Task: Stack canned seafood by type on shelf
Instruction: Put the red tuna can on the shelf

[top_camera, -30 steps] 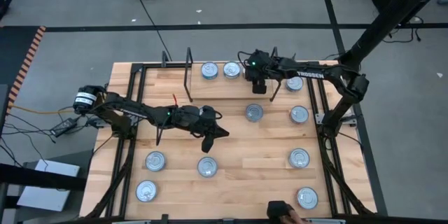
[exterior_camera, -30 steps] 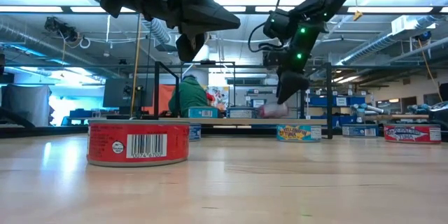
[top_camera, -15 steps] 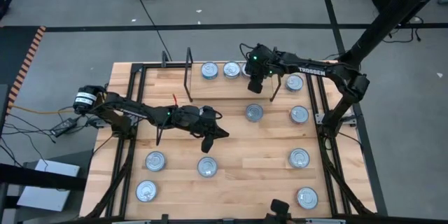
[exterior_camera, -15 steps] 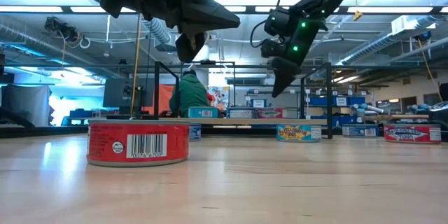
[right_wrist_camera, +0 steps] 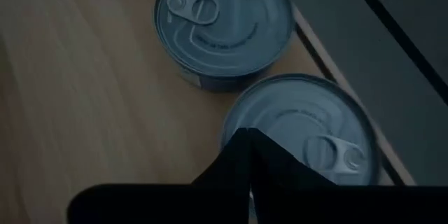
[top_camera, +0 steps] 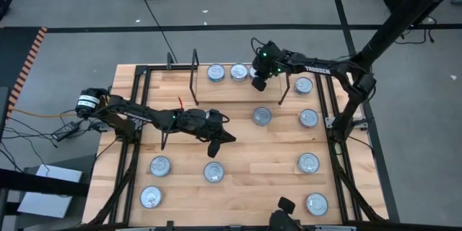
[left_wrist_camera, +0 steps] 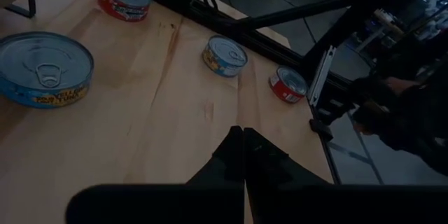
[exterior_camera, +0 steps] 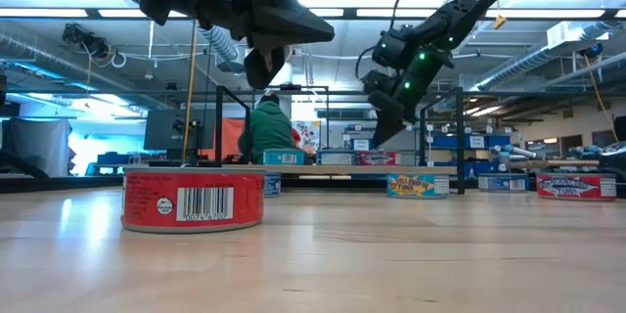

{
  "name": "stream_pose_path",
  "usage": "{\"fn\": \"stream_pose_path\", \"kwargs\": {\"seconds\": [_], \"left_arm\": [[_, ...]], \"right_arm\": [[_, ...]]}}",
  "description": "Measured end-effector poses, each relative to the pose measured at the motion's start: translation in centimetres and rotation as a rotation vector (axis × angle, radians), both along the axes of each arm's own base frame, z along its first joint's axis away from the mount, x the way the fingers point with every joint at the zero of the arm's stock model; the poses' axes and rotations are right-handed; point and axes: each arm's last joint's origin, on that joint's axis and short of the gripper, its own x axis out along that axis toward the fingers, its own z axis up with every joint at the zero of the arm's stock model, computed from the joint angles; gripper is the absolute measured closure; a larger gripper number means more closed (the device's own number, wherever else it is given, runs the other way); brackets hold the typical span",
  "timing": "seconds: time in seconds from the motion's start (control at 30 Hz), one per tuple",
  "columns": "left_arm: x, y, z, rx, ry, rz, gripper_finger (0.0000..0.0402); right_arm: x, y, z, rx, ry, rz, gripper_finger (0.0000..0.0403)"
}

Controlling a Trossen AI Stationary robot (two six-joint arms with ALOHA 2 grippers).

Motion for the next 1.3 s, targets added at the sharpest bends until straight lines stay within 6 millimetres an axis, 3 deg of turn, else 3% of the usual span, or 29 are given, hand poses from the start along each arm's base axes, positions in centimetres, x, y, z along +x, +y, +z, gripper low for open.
{"fn": "stream_pose_path", "kwargs": {"seconds": [0.63, 0.9, 1.3], "left_arm": [[0.0, 0.0, -0.1, -0.016, 0.012, 0.011, 0.0400], [0.0, 0.0, -0.1, -0.015, 0.013, 0.012, 0.0400], [0.0, 0.0, -0.1, -0.016, 0.013, 0.012, 0.0400]], "right_arm": [[-1.6, -0.1, -0.5, 0.075, 0.127, -0.156, 0.0398], [-2.4, 0.4, 0.8, 0.056, 0.150, -0.176, 0.0397], [-1.7, 0.4, 1.3, 0.023, 0.076, -0.164, 0.0397]]}}
